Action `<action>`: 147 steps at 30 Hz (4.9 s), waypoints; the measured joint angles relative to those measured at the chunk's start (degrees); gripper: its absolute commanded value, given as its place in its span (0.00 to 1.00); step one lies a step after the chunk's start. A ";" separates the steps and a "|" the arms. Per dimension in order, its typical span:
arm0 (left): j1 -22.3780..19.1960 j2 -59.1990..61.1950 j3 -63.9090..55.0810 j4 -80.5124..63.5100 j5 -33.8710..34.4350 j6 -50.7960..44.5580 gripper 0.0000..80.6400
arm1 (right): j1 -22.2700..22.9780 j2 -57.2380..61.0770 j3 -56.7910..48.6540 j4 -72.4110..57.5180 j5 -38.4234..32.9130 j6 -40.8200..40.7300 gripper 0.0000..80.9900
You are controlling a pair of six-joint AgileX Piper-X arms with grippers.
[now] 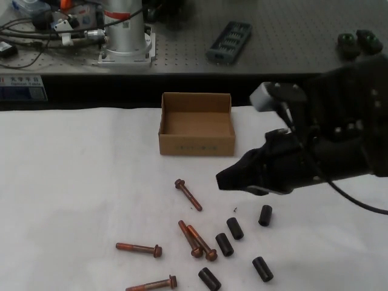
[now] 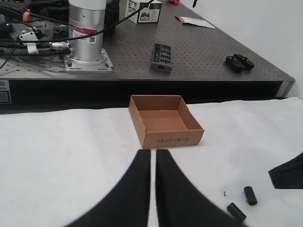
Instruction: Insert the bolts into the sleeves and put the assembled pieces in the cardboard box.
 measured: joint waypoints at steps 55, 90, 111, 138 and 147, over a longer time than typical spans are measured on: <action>0.00 6.31 -5.45 11.16 2.88 -1.28 0.04 | 0.27 35.00 -36.60 23.56 14.06 -13.52 0.05; 0.00 6.31 -5.45 11.18 4.29 -1.28 0.04 | 5.52 39.48 -44.45 30.88 21.69 -15.85 0.34; 0.00 6.31 -5.45 11.18 4.29 -1.28 0.04 | 6.08 42.76 -45.59 25.98 23.24 -15.47 0.26; 0.00 6.31 -5.45 11.18 4.74 -1.28 0.04 | 6.08 44.30 -46.53 29.20 24.66 -14.51 0.24; 0.00 6.31 -5.45 11.18 4.74 -1.28 0.04 | 6.12 44.45 -47.87 31.36 26.78 -14.19 0.03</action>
